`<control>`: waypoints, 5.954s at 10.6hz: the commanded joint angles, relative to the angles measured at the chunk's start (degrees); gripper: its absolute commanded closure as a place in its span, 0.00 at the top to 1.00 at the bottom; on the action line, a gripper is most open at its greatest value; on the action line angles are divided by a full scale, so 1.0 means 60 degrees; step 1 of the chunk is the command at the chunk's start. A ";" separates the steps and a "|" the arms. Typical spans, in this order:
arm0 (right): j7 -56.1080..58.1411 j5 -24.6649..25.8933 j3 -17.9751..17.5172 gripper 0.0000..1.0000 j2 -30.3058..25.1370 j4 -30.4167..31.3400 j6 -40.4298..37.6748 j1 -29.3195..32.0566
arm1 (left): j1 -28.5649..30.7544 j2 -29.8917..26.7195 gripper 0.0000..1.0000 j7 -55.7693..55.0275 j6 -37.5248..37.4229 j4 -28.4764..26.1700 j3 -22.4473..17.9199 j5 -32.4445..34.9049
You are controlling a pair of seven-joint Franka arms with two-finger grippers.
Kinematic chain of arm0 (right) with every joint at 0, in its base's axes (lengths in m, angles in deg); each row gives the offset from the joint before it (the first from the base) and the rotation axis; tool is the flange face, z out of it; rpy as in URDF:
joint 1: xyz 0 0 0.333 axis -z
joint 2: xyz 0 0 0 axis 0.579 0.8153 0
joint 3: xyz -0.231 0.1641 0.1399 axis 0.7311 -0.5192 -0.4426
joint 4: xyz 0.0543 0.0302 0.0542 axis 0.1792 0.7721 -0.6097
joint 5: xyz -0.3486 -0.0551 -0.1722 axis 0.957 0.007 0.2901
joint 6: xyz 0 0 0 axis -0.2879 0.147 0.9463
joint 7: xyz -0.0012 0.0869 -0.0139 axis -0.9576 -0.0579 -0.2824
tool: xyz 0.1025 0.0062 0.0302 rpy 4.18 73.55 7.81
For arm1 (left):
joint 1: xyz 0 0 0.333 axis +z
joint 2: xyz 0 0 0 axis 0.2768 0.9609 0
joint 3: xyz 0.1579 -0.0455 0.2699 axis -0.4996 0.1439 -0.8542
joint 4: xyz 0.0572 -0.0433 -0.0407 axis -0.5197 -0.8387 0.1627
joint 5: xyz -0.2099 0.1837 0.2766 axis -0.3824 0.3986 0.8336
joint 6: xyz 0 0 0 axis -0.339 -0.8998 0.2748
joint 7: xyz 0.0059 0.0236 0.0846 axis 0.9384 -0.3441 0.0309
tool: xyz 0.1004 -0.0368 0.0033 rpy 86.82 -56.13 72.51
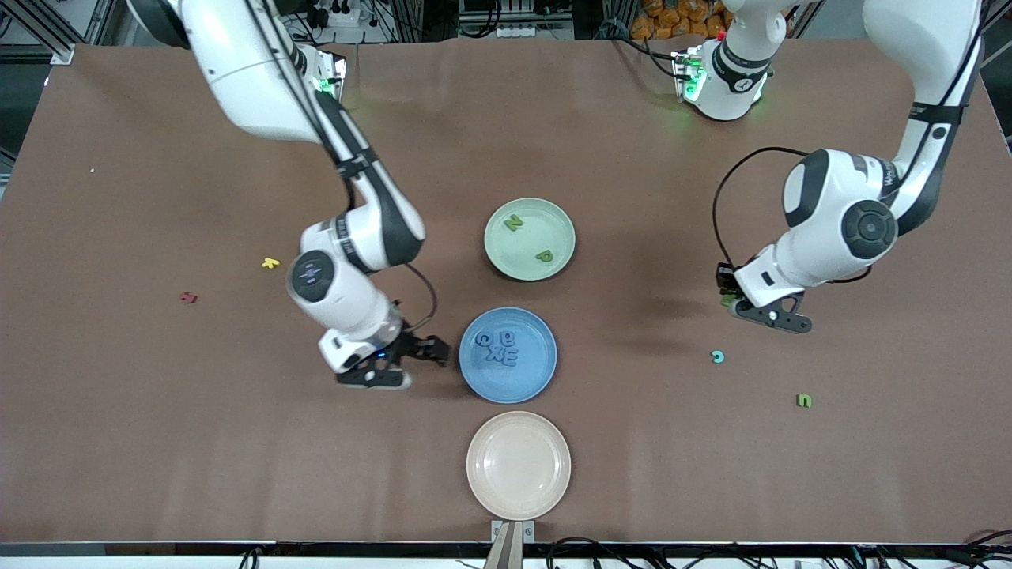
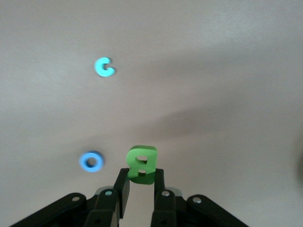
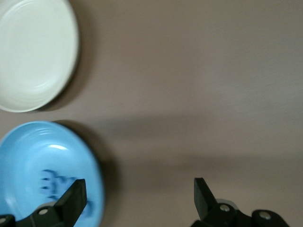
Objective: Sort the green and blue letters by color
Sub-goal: 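Release the m on the blue plate while the left gripper lifts B, then place the green B on the green plate while the right arm retracts, then move the left gripper toward the green u beside the blue o, then lower the left gripper and grasp the green u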
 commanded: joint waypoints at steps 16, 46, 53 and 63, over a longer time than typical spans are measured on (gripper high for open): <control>0.3519 0.2954 0.0723 1.00 -0.5937 0.2181 -0.4559 0.4399 | -0.6727 0.3020 0.99 -1.0399 0.0012 0.2856 -0.0381 0.0445; 0.3314 0.2809 -0.0244 1.00 -0.6248 -0.0531 -0.8269 0.4706 | -0.2232 0.4350 1.00 0.3795 0.1345 0.4449 -0.5346 -0.2115; 0.3328 0.2838 -0.0244 1.00 -0.6145 -0.0546 -0.8035 0.4765 | -0.2290 0.5421 0.82 0.3795 0.1345 0.5726 -0.5478 -0.2129; 0.3328 0.2838 -0.0244 1.00 -0.6014 -0.0531 -0.8035 0.4794 | -0.2466 0.5833 0.20 0.3810 0.1345 0.6255 -0.5625 -0.2173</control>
